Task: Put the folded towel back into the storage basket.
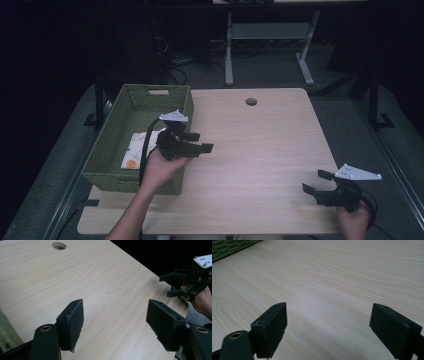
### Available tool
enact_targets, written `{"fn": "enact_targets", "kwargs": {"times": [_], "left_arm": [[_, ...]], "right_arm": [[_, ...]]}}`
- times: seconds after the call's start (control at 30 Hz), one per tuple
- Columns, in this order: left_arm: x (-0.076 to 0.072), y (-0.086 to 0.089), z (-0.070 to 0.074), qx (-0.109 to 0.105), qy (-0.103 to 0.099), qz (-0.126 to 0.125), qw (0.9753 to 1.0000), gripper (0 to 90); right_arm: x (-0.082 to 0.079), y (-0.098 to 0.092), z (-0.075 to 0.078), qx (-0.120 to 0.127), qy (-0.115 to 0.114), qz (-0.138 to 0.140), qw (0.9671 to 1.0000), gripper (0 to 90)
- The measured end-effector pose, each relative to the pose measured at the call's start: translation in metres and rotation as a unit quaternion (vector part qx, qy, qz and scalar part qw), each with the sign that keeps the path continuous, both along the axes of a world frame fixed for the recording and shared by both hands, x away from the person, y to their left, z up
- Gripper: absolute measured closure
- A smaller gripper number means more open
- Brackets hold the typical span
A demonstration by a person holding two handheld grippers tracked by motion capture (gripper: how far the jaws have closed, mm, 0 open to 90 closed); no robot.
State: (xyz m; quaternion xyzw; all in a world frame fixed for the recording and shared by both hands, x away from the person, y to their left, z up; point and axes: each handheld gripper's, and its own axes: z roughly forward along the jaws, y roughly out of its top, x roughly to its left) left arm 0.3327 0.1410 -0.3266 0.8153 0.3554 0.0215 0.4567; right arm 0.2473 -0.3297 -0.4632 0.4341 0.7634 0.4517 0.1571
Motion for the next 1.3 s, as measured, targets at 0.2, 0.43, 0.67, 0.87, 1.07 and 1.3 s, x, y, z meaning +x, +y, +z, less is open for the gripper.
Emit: {"fn": "enact_targets", "kwargs": {"times": [0.2,0.43,0.67,0.87,1.07,1.3], "left_arm": [[-0.006,-0.016,-0.009,-0.001,0.001,-0.01,0.9999,30.1],[-0.011,-0.033,-0.018,-0.005,0.003,-0.018,0.9998,29.5],[-0.02,-0.055,-0.023,-0.009,0.0,-0.033,0.9994,29.3],[-0.029,-0.073,-0.038,0.004,0.0,-0.045,0.999,29.0],[-0.043,-0.084,-0.056,0.012,0.008,-0.052,0.9986,28.5],[-0.056,-0.092,-0.073,0.009,0.008,-0.063,0.998,28.1]], "right_arm": [[0.0,0.0,0.0,-0.002,0.0,0.002,1.0,14.0],[-0.001,0.0,0.0,-0.002,0.001,0.003,1.0,14.0],[0.0,0.001,-0.001,-0.006,0.003,0.003,1.0,14.0],[0.0,0.002,-0.002,-0.008,0.006,0.004,0.9999,14.0],[-0.002,0.003,-0.001,-0.007,0.008,0.01,0.9999,14.0],[-0.005,0.005,0.0,-0.012,0.006,0.017,0.9998,14.0]]}}
